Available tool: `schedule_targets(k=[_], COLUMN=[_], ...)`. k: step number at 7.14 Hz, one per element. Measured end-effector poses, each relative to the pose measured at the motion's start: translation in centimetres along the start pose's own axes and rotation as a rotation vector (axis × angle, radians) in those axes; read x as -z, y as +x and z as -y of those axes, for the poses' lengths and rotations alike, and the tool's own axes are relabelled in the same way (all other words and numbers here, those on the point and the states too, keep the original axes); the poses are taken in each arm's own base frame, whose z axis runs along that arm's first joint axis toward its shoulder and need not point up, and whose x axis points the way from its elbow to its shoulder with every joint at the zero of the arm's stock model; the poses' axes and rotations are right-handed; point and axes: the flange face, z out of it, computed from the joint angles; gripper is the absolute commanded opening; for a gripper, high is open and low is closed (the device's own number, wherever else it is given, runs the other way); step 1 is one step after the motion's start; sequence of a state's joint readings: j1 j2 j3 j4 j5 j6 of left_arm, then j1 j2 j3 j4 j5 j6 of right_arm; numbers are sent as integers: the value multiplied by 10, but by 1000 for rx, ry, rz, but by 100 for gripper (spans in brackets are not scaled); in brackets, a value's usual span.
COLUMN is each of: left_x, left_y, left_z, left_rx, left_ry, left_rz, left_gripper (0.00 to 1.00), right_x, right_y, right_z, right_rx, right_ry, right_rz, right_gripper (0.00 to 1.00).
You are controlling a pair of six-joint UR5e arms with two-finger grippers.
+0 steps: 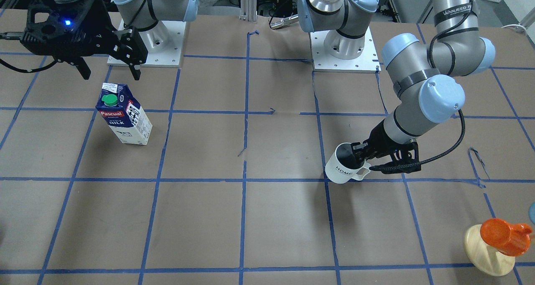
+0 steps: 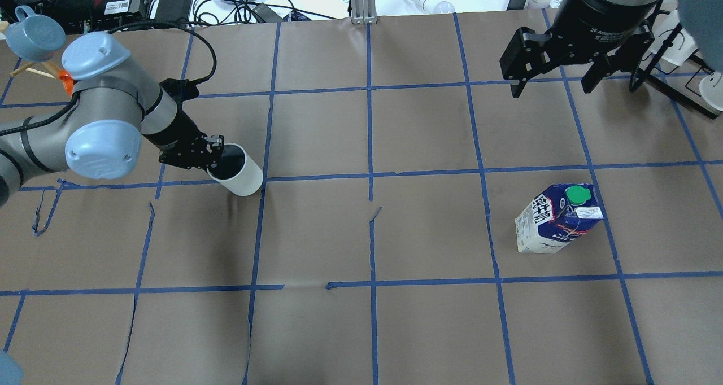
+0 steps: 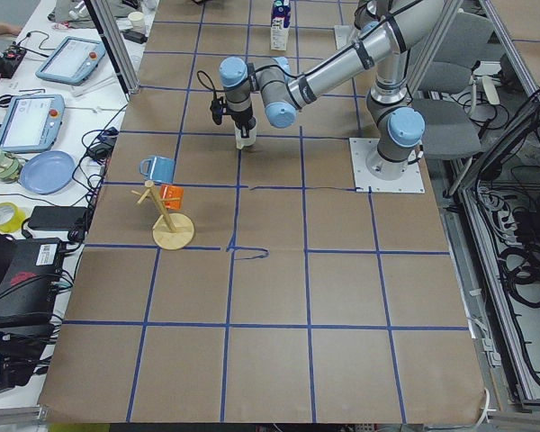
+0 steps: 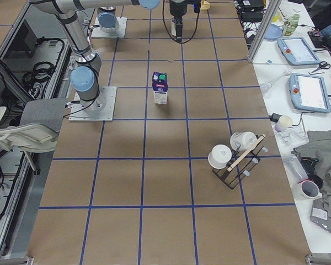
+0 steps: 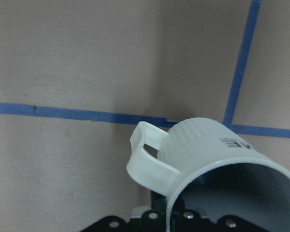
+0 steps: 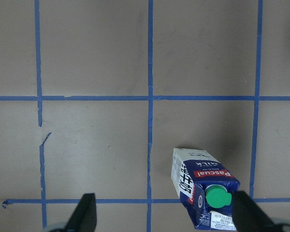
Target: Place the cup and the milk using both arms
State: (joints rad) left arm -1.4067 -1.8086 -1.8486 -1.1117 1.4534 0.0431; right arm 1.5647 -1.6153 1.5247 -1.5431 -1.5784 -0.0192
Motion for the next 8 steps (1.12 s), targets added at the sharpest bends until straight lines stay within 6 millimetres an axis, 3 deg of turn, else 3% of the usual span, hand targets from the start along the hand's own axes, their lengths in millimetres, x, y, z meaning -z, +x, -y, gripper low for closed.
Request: schedule_targets(k=[2, 3, 6, 8], left_x=[44, 41, 7, -17], left_y=[78, 110, 192, 226], left_z=[32, 45, 82, 98], left_rx=[-2, 15, 19, 0], left_ry=[82, 89, 113, 117], left_rz=[-14, -46, -93, -54], left_gripper=[0, 0, 0, 0], right_x=[-1, -1, -3, -7], right_y=[0, 0, 1, 3], right_z=[0, 1, 5, 6], right_rx=[8, 12, 11, 5], right_ry=[-2, -2, -8, -17], right_rz=[1, 0, -6, -14], right_gripper=[100, 100, 100, 100])
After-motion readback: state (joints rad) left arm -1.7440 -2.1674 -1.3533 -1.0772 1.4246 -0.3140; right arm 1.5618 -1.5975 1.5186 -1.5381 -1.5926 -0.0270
